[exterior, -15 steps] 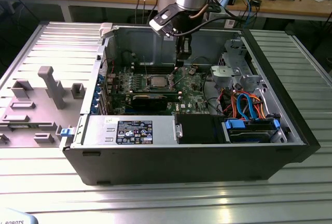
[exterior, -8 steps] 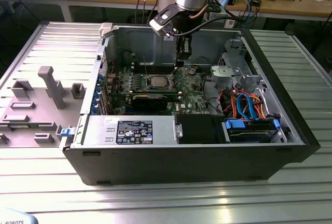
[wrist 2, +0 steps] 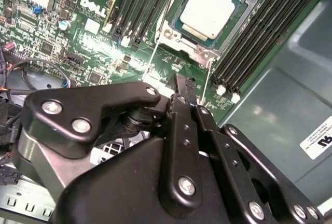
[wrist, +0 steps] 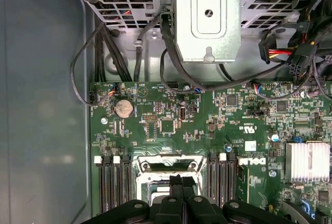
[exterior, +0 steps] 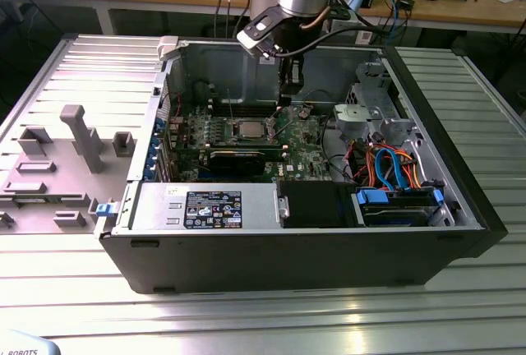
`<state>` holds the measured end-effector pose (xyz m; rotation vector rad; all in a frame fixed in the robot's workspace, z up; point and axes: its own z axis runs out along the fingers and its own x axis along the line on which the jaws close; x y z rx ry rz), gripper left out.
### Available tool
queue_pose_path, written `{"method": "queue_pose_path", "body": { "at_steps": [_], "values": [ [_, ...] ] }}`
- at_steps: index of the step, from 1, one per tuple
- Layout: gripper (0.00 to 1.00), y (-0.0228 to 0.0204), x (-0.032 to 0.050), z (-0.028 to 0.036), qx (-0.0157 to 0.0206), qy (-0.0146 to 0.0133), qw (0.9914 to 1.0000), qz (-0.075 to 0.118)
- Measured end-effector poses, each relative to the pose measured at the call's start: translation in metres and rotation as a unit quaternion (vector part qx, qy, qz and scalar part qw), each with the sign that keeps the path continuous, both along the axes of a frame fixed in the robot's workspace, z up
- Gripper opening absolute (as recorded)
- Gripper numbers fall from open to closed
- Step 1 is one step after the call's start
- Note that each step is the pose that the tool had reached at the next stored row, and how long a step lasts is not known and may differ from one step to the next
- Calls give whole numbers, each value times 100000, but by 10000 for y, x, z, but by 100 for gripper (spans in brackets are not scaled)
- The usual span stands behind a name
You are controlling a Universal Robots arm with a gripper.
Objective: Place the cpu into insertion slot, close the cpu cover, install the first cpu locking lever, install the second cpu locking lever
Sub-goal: 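Close the cpu cover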
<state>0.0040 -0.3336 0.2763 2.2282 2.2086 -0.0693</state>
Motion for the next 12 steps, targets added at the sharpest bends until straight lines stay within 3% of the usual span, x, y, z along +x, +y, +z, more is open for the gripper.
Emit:
{"method": "queue_pose_path", "body": {
  "at_steps": [2, 4, 7, 12],
  "values": [
    [11, 3, 79, -27, -28, -17, 100000, -5],
    [11, 4, 167, -56, -59, -415, 99999, 4],
    [11, 5, 205, -83, -76, -958, 99995, 67],
    [11, 22, 320, -153, -128, -973, 99994, 458]
  ]
}}
